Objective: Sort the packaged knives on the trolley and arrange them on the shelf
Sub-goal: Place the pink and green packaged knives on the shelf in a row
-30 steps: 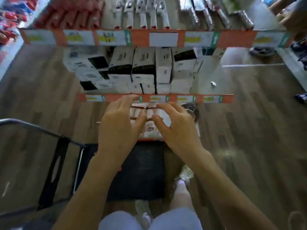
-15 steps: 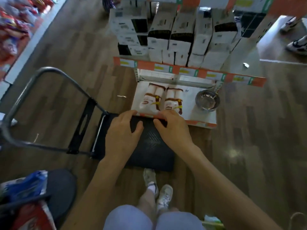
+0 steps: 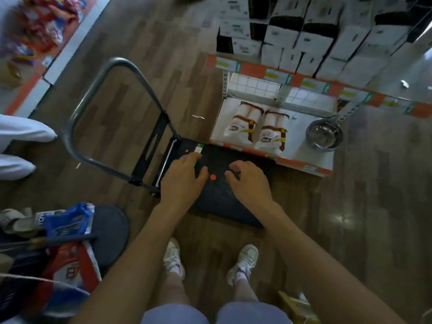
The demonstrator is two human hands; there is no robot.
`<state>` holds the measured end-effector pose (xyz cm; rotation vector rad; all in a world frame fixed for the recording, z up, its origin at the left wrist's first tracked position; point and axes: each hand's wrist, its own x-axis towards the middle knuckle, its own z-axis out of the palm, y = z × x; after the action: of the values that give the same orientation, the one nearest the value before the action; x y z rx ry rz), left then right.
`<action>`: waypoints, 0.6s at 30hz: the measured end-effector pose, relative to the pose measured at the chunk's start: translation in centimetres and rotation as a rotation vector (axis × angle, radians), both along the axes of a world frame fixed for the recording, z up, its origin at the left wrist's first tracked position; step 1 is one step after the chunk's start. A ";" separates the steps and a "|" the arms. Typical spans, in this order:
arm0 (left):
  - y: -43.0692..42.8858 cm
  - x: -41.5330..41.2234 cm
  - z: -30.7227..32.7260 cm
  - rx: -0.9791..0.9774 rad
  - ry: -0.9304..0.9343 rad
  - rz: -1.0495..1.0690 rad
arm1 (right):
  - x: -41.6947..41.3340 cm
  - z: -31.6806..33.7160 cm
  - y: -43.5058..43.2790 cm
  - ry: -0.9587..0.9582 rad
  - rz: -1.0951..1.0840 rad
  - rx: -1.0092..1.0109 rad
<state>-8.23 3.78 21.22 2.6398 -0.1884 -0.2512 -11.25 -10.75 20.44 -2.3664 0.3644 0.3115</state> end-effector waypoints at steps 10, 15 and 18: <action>7.6 7.3 -8.9 0.158 0.154 -0.175 | 4.0 -8.2 8.2 0.148 -0.131 -0.052; 9.1 10.5 -15.4 0.210 0.155 -0.215 | 6.5 -15.9 10.2 0.189 -0.149 -0.081; 8.9 12.6 -20.9 0.233 0.155 -0.239 | 8.6 -21.2 10.3 0.220 -0.143 -0.114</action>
<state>4.40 12.71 0.32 2.8091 -0.4481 -0.5881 -2.63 -0.46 -0.81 -2.4066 0.6675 0.4971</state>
